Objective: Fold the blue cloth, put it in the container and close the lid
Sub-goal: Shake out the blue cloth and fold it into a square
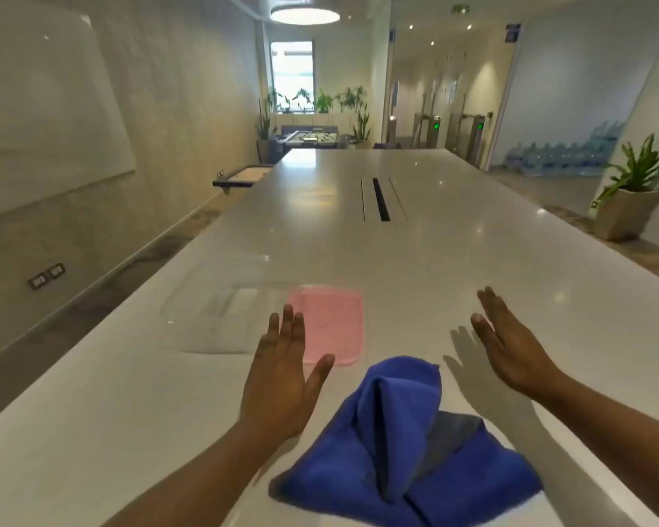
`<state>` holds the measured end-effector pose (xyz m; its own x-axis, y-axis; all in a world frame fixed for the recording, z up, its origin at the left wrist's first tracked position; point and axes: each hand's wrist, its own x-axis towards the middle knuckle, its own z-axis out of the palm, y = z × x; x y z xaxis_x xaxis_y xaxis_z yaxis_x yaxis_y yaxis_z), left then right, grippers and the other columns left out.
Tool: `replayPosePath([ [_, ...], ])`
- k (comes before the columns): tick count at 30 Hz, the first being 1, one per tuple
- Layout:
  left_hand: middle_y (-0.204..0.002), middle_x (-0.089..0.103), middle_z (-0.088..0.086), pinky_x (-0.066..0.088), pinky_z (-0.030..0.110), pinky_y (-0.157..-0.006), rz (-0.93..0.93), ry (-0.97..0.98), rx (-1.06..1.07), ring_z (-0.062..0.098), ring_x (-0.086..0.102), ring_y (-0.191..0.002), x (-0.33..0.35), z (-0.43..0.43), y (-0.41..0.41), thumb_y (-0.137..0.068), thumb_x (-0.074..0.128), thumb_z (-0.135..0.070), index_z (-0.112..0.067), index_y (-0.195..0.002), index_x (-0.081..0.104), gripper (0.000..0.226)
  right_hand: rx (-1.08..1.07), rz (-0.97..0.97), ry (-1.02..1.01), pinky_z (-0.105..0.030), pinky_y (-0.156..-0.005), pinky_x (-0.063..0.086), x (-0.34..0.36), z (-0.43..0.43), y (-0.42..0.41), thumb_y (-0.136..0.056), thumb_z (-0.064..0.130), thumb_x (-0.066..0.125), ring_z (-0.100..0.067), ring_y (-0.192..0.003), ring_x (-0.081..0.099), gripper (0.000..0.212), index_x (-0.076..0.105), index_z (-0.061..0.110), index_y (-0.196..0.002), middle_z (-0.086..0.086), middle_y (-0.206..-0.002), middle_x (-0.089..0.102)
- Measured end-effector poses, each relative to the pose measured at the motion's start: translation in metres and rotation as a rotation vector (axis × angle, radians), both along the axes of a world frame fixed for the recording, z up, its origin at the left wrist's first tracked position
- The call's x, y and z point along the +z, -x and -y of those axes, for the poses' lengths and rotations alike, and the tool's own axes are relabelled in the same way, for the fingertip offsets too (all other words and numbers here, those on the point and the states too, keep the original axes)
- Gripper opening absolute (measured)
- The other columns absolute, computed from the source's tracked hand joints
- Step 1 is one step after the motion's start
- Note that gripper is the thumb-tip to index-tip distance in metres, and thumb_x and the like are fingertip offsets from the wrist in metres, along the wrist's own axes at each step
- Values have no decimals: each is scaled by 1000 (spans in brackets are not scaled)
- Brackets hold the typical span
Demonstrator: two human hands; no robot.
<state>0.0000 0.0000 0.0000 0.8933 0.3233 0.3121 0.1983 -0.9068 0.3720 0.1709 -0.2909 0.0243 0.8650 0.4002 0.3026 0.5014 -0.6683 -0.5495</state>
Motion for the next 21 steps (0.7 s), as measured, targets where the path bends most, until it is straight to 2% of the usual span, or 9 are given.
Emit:
replayPosePath([
  [3,-157,-20,-11,2,33,-122,-3,70,-14,11,-18,-147,-19,4,19,-76,-10,-81,-29,-146,-21,88,-13,-123,48,-28,-116,8,-25,9,19,-92,63,17,-12,-149,8,77,10,19,-155,6,-162,6],
  [6,-156,-13,-14,2,26,-118,12,90,-54,6,-14,-145,-31,4,31,-79,-6,-79,-29,-147,-14,85,-49,-143,213,-29,-116,11,-51,18,33,-93,58,21,-15,-149,14,74,17,17,-155,-1,-164,13],
  [8,-159,-2,-10,5,25,-116,12,77,-66,7,-6,-146,-32,4,33,-81,2,-78,-25,-151,0,87,-58,-93,348,-33,-117,15,-53,17,37,-97,52,27,-20,-149,21,67,25,16,-153,-5,-162,22],
  [10,-160,20,-2,17,29,-116,-5,98,-59,12,13,-148,-31,4,35,-87,18,-71,-18,-150,28,83,-67,-86,380,-37,-117,17,-53,16,41,-97,50,35,-21,-148,22,64,30,17,-152,-4,-161,28],
  [11,-157,32,0,24,32,-115,-11,123,-47,13,21,-147,-31,5,37,-90,26,-65,-17,-146,39,75,-83,-97,360,-38,-117,19,-52,16,44,-97,50,38,-21,-148,23,63,32,18,-151,-3,-160,29],
  [13,-151,45,-3,33,35,-112,-40,155,-17,10,30,-143,-31,7,39,-96,36,-54,-20,-140,49,58,-110,-105,307,-38,-116,22,-53,16,47,-96,50,41,-19,-148,24,62,36,20,-149,0,-159,31],
  [17,-148,47,-7,33,32,-112,-80,104,-26,9,36,-140,-31,9,41,-98,41,-47,-25,-139,51,48,-138,-129,238,-41,-114,29,-55,19,49,-94,52,44,-16,-146,27,59,42,24,-146,5,-158,35],
  [21,-144,52,-8,32,30,-111,-41,174,-30,7,39,-138,-29,8,43,-97,47,-44,-24,-134,57,43,-60,-292,56,-40,-116,27,-45,21,53,-89,59,45,-11,-145,28,60,52,27,-139,9,-154,41],
])
